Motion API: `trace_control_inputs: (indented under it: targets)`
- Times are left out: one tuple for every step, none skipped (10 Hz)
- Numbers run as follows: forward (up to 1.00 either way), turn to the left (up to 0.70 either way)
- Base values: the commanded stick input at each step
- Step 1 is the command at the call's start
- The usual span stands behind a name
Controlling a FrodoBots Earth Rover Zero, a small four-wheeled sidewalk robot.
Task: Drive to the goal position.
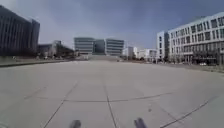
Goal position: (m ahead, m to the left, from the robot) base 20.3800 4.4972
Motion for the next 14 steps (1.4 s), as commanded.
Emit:
trace_control_inputs:
  targets:
    - [1.0, 0.0]
    - [1.0, 0.0]
    - [1.0, -0.37]
    - [1.0, -0.25]
    - [1.0, -0.09]
    - [1.0, 0.0]
    - [1.0, 0.0]
    - [1.0, 0.0]
    - [1.0, 0.0]
    - [1.0, 0.0]
    - [1.0, 0.0]
    - [1.0, 0.0]
    - [1.0, 0.0]
    - [1.0, 0.0]
